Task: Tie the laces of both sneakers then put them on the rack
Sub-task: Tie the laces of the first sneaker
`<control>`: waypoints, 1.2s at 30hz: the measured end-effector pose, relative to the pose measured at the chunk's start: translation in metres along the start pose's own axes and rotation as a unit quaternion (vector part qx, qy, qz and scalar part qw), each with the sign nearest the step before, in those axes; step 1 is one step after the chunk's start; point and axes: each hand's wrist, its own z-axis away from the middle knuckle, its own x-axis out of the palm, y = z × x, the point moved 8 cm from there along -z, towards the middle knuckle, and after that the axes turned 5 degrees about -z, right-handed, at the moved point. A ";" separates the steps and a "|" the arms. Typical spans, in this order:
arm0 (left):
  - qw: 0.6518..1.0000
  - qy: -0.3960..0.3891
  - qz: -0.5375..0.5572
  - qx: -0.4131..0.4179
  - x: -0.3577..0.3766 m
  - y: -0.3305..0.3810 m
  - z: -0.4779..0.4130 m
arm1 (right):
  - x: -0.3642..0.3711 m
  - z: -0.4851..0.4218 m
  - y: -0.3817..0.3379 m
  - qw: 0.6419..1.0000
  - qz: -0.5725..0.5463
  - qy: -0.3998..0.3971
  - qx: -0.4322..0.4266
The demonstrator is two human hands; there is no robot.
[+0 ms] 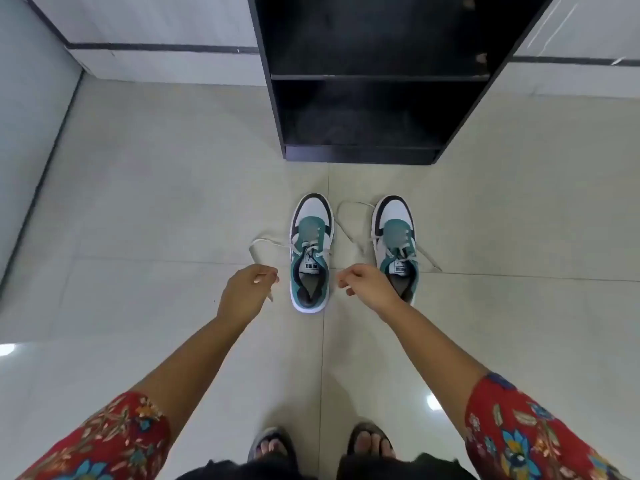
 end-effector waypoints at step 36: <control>0.951 -0.005 0.308 -0.003 0.063 0.001 -0.062 | 0.038 -0.060 0.016 0.959 -0.282 -0.018 0.015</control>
